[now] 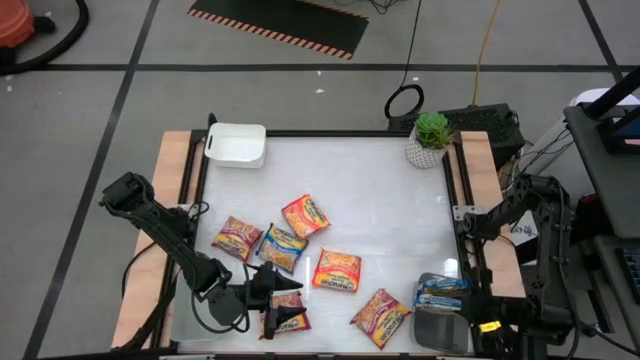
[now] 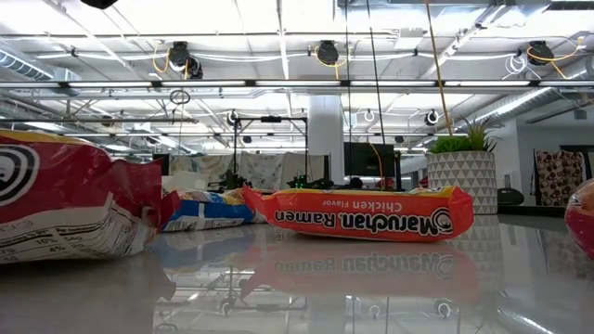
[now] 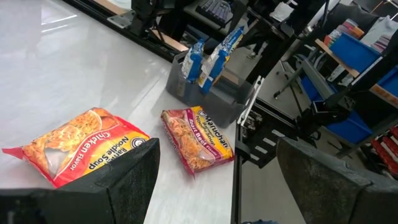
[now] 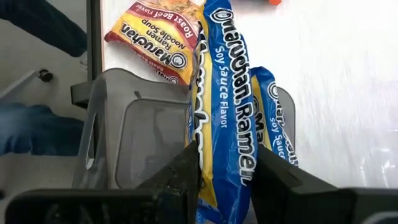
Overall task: Sort Maruchan noodles
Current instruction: Put the top blue noodle pack into the black bin
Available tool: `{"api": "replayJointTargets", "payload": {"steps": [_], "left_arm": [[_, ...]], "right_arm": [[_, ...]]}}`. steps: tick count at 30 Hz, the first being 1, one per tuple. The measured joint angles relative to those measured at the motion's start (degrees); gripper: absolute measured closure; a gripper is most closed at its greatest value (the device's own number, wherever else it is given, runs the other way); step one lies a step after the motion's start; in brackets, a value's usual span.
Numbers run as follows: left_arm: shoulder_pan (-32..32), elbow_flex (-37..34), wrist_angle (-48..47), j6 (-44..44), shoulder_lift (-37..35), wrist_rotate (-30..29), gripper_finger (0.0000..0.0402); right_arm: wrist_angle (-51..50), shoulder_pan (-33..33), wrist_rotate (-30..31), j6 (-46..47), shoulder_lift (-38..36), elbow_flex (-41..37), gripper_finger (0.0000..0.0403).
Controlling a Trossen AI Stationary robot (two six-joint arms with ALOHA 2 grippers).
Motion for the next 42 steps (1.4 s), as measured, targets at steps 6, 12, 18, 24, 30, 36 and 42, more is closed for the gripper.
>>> {"api": "replayJointTargets", "payload": {"steps": [6, 12, 18, 24, 30, 36, 42], "left_arm": [[0.0, 0.0, 0.0, -0.02, 0.0, -0.01, 0.0075], [0.0, 0.0, 0.0, -0.02, 0.0, 0.0, 0.0075], [0.0, 0.0, 0.0, -0.02, 0.0, 0.0, 0.0076], [0.0, 0.0, 0.0, 0.18, 0.0, -0.02, 0.0075], [0.0, 0.0, 0.0, 0.2, 0.0, -0.02, 0.0075], [0.0, 0.0, -0.01, 0.17, 0.0, -0.02, 0.0075], [0.0, 0.0, -0.01, 0.16, 0.0, -0.03, 0.0075]], "right_arm": [[-0.33, 0.0, -0.08, 0.33, 0.0, 0.0, 0.0305], [-0.49, 0.02, -1.56, 0.52, 0.0, 0.0, 0.0305], [-2.08, -0.28, -7.88, 3.78, 0.02, 0.0, 0.0305], [-2.32, -0.31, -9.05, 5.03, 0.02, 0.0, 0.0294], [-3.35, -0.33, -2.72, 5.16, 0.02, 0.0, 0.0251], [-5.39, -0.33, -1.62, 6.75, 0.04, 0.0, 0.0234], [-2.73, -0.33, -6.85, 6.48, 0.04, 0.0, 0.0242]]}}
